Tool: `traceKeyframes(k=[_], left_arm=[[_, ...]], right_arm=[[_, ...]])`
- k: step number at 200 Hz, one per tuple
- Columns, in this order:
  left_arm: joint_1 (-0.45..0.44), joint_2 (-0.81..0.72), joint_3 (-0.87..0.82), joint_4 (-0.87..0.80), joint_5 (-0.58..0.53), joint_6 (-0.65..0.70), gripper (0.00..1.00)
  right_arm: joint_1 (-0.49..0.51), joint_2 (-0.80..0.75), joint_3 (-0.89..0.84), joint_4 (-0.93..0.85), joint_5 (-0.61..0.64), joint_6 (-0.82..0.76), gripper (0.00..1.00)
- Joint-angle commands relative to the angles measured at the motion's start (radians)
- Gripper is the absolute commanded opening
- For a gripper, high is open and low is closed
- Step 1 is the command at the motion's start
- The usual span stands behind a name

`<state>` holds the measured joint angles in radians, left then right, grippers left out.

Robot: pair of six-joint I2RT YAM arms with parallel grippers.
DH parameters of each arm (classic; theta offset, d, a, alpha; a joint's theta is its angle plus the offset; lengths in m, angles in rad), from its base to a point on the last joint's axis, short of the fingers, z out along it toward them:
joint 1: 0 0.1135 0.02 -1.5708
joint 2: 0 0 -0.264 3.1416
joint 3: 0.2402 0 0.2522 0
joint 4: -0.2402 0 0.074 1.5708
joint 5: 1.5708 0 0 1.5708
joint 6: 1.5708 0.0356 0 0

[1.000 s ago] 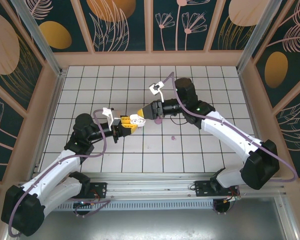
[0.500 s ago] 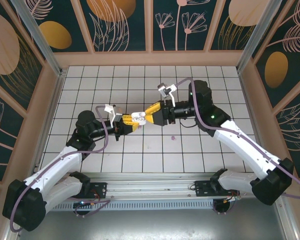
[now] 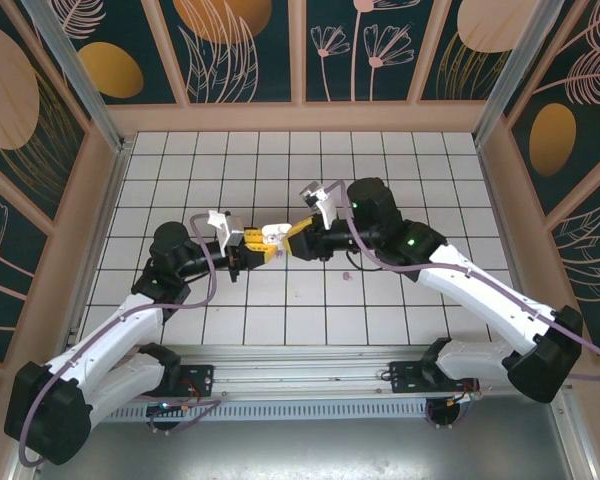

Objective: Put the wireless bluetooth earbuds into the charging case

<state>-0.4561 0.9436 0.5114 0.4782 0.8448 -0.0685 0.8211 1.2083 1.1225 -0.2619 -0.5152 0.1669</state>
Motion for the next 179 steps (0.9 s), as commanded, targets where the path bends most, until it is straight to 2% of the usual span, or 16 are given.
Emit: traceKeyframes(k=[1, 27, 93, 126, 154, 179], left_arm=[[0.002, -0.047, -0.014, 0.063, -0.030, 0.118, 0.00], [0.002, -0.058, -0.014, 0.048, -0.054, 0.170, 0.00], [0.002, -0.048, -0.020, 0.059, -0.062, 0.199, 0.00], [0.002, -0.034, -0.017, 0.054, -0.057, 0.211, 0.00], [0.002, -0.017, -0.012, 0.054, -0.032, 0.217, 0.00], [0.002, 0.009, 0.010, 0.042, 0.009, 0.214, 0.00]], right_arm=[[0.015, 0.016, 0.029, -0.040, 0.104, -0.035, 0.33], [0.016, 0.032, 0.039, -0.052, 0.154, -0.038, 0.32], [0.016, 0.071, 0.076, -0.079, 0.130, -0.064, 0.30], [-0.008, 0.035, 0.081, -0.080, 0.059, -0.075, 0.30], [-0.101, -0.033, 0.051, -0.019, -0.038, -0.034, 0.32], [-0.160, -0.048, 0.034, 0.044, -0.123, 0.014, 0.41]])
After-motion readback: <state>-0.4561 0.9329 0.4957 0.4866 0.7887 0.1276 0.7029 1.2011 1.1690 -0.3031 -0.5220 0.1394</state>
